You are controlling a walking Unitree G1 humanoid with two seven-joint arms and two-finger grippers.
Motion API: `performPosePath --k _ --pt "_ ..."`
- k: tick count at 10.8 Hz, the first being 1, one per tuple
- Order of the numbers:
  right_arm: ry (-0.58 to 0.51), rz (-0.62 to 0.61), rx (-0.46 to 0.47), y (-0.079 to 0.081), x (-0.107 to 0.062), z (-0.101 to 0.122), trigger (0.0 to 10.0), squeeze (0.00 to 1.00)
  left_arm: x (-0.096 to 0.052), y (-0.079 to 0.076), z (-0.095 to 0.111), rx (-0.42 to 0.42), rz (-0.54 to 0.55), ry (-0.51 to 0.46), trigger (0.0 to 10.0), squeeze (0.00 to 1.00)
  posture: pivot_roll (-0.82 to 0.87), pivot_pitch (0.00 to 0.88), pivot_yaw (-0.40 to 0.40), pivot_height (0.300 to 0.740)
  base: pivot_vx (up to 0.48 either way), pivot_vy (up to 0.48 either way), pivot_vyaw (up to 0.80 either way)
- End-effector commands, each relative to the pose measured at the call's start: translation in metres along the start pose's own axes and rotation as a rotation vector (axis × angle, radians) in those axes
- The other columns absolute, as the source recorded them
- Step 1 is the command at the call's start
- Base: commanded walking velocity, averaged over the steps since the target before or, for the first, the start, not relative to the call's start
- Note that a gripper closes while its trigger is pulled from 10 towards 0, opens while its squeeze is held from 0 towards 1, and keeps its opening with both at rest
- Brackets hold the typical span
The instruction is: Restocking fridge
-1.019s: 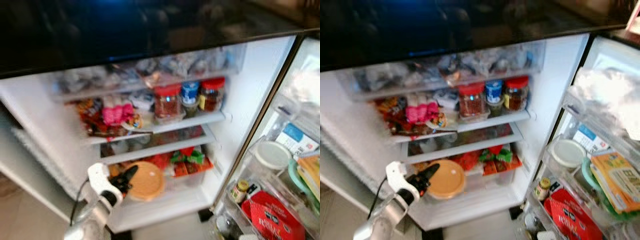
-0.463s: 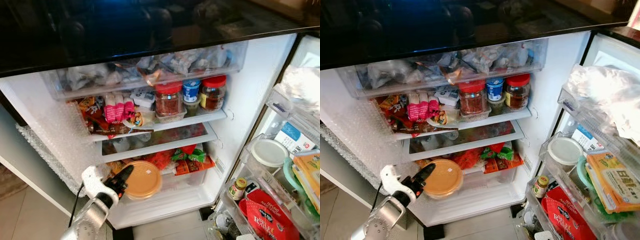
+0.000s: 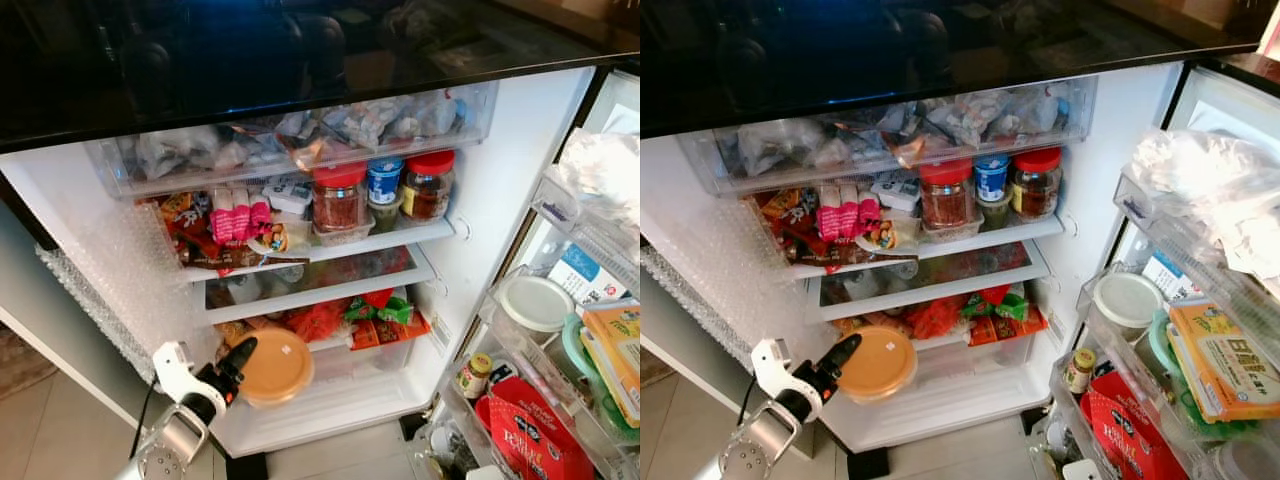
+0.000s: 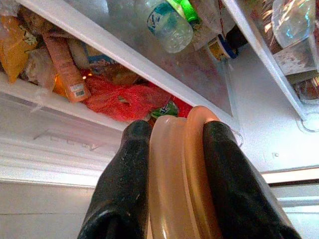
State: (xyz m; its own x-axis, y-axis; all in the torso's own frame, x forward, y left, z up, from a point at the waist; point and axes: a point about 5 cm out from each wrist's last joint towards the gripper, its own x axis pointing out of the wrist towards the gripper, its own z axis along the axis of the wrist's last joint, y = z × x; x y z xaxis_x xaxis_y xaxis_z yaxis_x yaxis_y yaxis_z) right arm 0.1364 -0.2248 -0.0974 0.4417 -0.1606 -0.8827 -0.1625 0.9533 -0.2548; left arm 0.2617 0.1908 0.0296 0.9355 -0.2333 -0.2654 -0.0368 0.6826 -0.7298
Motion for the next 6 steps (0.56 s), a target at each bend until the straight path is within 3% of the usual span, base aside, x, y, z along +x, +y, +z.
performPosePath --k 1,4,6 --pt "-0.056 -0.037 -0.019 -0.011 0.002 0.019 10.0 0.00 0.003 -0.002 0.008 0.032 -0.015 -0.016 10.0 0.00 -0.03 0.000 0.015 0.740 0.000 0.000 0.00" --pt "-0.087 -0.059 -0.005 -0.019 0.003 0.038 10.0 0.00 0.010 -0.005 0.017 0.038 -0.048 -0.049 10.0 0.00 -0.03 0.000 0.011 0.740 0.000 0.000 0.00" --pt "-0.125 -0.063 0.107 -0.024 0.003 0.047 10.0 0.00 0.012 -0.007 0.019 0.021 -0.062 -0.085 10.0 0.00 -0.04 0.000 -0.009 0.740 0.000 0.000 0.00"
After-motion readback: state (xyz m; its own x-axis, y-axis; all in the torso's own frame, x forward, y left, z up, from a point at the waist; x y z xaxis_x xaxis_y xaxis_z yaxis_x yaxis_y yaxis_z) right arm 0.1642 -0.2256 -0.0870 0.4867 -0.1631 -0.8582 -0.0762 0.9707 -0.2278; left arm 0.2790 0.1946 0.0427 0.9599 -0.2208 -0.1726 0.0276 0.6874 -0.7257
